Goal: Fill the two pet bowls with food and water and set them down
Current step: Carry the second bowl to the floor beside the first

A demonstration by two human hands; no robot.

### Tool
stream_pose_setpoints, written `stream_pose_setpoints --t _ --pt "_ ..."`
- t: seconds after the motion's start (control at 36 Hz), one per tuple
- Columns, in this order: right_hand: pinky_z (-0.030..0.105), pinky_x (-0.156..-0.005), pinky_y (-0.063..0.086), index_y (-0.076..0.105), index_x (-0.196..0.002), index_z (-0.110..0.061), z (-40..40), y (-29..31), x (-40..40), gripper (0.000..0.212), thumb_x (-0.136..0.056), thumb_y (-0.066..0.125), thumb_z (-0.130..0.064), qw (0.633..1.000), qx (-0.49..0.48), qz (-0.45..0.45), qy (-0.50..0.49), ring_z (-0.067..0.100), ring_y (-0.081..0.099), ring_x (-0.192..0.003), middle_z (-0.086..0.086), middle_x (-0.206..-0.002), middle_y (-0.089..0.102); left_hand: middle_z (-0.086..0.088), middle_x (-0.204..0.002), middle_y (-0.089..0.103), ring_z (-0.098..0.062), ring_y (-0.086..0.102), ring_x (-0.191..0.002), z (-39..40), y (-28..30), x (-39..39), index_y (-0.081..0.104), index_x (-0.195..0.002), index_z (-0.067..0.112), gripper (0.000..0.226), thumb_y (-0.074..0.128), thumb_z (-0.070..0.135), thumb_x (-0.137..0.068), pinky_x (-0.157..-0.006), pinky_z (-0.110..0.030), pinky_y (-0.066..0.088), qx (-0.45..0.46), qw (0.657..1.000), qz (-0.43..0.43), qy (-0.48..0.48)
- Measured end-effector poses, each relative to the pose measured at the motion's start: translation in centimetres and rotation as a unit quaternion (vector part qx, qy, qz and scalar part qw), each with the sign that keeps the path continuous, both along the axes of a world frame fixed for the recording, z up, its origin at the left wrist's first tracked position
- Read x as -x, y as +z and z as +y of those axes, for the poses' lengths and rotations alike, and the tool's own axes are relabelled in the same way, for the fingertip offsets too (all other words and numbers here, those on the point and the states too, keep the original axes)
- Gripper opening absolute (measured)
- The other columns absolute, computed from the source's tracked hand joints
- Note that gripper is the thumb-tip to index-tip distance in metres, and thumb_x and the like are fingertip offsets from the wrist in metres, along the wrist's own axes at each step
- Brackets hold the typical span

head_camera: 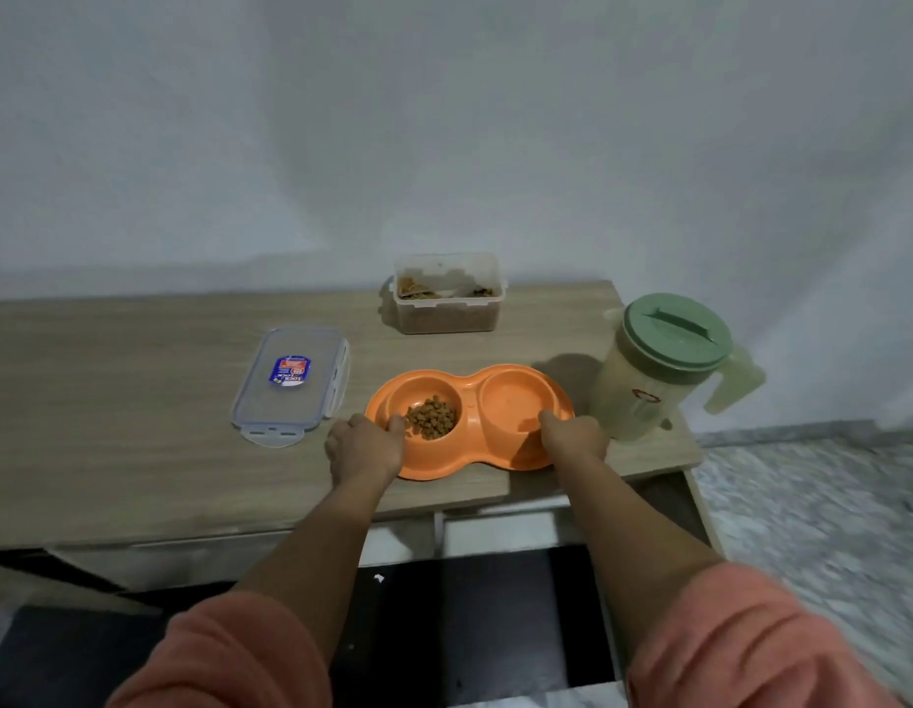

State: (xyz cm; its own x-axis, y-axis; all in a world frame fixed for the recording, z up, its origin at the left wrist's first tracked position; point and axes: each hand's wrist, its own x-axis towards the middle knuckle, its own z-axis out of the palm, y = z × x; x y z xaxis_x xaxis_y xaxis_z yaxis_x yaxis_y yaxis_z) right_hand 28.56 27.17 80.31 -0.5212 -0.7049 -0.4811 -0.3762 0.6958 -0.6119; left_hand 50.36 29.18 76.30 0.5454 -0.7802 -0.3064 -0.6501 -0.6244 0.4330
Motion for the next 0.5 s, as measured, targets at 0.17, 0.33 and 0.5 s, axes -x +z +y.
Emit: stream_pose_setpoints --t 0.17,0.33,0.5 --pt "0.039 -0.091 0.045 0.055 -0.124 -0.002 1.8 0.1 -0.7 0.054 -0.09 0.051 -0.044 1.0 -0.016 0.004 -0.021 0.034 0.051 -0.117 0.02 -0.13 0.052 -0.025 -0.132 0.047 -0.038 0.043 -0.125 0.7 0.0 -0.2 0.048 -0.13 -0.002 0.064 0.038 0.051 -0.094 -0.105 -0.044 0.035 0.0 1.0 -0.005 -0.007" --pt "0.041 -0.093 0.047 0.055 -0.122 -0.002 4.2 0.7 -0.3 0.054 -0.088 0.053 -0.044 0.999 0.0 -0.003 -0.037 0.034 0.051 -0.116 0.021 -0.125 0.054 -0.025 -0.13 0.047 -0.037 0.045 -0.123 2.6 0.7 0.6 0.047 -0.131 -0.003 0.061 0.039 0.046 -0.096 -0.102 -0.044 0.037 0.03 1.0 -0.003 -0.005" --pt "0.039 -0.089 0.046 0.053 -0.125 -0.003 7.7 1.7 2.0 0.055 -0.089 0.052 -0.045 0.999 0.018 -0.01 -0.047 0.033 0.052 -0.115 0.02 -0.128 0.053 -0.026 -0.128 0.05 -0.041 0.051 -0.116 5.5 1.8 3.2 0.04 -0.133 0.001 0.058 0.039 0.045 -0.095 -0.094 -0.048 0.045 0.068 0.996 0.055 0.018"
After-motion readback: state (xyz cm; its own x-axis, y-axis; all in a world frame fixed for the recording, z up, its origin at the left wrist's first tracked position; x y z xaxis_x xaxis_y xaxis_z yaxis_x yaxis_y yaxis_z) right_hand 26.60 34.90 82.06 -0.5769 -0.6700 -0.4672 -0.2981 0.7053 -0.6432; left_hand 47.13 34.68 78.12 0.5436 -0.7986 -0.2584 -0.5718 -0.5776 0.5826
